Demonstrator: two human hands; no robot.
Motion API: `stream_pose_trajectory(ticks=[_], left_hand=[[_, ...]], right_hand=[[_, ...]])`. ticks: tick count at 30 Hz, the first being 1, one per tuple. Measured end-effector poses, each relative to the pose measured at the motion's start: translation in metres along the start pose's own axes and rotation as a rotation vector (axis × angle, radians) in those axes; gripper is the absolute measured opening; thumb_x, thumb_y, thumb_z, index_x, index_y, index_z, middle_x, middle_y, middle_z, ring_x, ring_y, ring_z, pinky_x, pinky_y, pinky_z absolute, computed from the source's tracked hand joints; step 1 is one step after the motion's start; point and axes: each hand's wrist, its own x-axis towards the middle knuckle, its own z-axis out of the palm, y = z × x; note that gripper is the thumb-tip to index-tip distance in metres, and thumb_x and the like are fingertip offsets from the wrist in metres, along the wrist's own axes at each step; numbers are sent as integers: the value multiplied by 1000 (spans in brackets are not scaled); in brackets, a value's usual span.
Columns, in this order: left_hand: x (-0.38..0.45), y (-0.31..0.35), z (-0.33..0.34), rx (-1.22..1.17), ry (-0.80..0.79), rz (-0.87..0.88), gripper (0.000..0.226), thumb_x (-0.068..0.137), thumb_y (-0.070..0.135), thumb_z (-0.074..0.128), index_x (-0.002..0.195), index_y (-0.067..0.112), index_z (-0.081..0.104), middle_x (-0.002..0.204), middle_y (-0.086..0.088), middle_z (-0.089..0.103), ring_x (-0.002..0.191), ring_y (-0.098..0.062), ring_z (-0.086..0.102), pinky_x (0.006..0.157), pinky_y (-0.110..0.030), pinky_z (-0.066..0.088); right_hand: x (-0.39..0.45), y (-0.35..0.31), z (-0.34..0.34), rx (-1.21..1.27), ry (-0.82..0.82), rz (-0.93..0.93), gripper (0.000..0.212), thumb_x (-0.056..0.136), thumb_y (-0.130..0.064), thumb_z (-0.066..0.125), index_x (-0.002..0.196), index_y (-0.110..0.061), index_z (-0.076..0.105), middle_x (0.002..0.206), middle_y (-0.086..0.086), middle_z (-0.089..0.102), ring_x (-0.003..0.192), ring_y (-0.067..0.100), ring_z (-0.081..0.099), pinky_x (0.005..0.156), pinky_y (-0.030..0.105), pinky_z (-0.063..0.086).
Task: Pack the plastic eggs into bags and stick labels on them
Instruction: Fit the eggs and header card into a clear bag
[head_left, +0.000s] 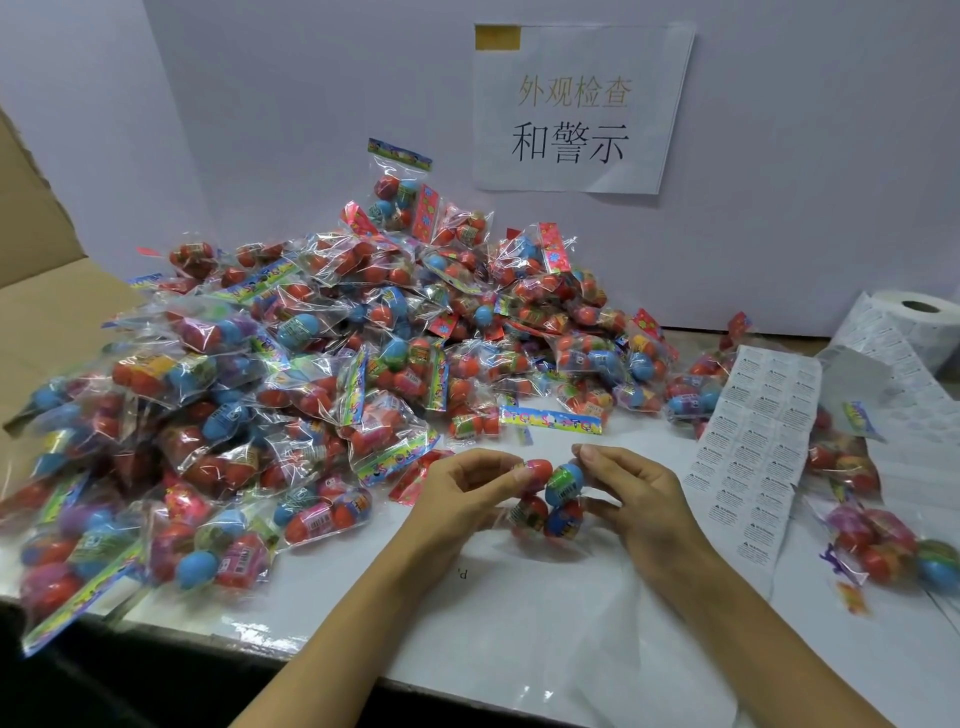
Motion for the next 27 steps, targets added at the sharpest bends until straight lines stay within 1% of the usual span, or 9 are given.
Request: stream_pose_trajectory(ticks=[3, 6, 9, 12, 15, 17, 21, 24, 27], left_hand=[[0, 0, 1, -53, 34, 28, 40, 77, 45, 88, 98, 12, 78, 104, -13, 78, 101, -31, 74, 86, -56, 59], [1, 0, 1, -160, 119, 66, 42, 75, 37, 91, 96, 4, 74, 99, -18, 76, 91, -38, 75, 75, -53, 63], [2, -1, 1, -183, 171, 101, 26, 73, 22, 90, 88, 8, 73, 96, -18, 77, 89, -39, 76, 69, -49, 63], [1, -2, 3, -221, 106, 147, 19, 74, 15, 88, 89, 12, 77, 99, -21, 76, 93, -35, 76, 74, -41, 62], [-1, -1, 3, -213, 15, 178, 29, 76, 24, 86, 101, 11, 80, 106, -21, 76, 101, -36, 74, 82, -42, 61], [-1, -3, 2, -215, 6, 183, 32, 77, 28, 85, 103, 10, 81, 111, -19, 76, 107, -36, 73, 84, -40, 60], [0, -4, 3, -175, 37, 209, 27, 77, 29, 84, 99, 13, 82, 105, -16, 78, 102, -31, 74, 82, -36, 60], [3, -6, 0, -126, 176, 206, 18, 74, 25, 84, 90, 18, 83, 96, -10, 78, 93, -23, 73, 78, -35, 60], [5, -4, 0, -155, 207, 136, 29, 76, 24, 82, 103, 13, 80, 105, -10, 78, 102, -28, 73, 83, -41, 61]], right_hand=[[2, 6, -2, -27, 76, -52, 18, 85, -18, 77, 104, -17, 77, 101, 6, 75, 91, 17, 74, 69, 27, 59], [3, 12, -5, -242, 191, -251, 23, 83, -13, 81, 101, -23, 70, 88, -1, 68, 85, 12, 66, 73, 34, 58], [-1, 14, -4, -355, 111, -360, 20, 82, -15, 83, 95, -26, 72, 83, -8, 71, 79, 7, 66, 72, 25, 56], [-5, 15, 2, -461, -22, -401, 22, 80, -25, 85, 98, -29, 73, 95, -13, 72, 91, 8, 70, 74, 19, 55], [-9, 16, 5, -479, -111, -392, 45, 68, -45, 87, 108, -34, 70, 105, -16, 69, 104, 6, 67, 80, 21, 56], [-9, 17, 4, -474, -101, -391, 51, 66, -46, 88, 110, -35, 67, 106, -17, 70, 105, 4, 67, 80, 19, 56], [-3, 18, 0, -391, -36, -330, 29, 79, -16, 86, 102, -26, 72, 100, -8, 77, 100, 10, 71, 85, 30, 57], [-2, 15, -1, -240, -44, -233, 27, 77, -18, 85, 102, -19, 75, 101, 2, 78, 100, 22, 73, 87, 37, 57], [-5, 11, 4, -55, -124, -121, 25, 77, -19, 84, 101, -15, 77, 100, 10, 76, 97, 30, 74, 77, 35, 61]])
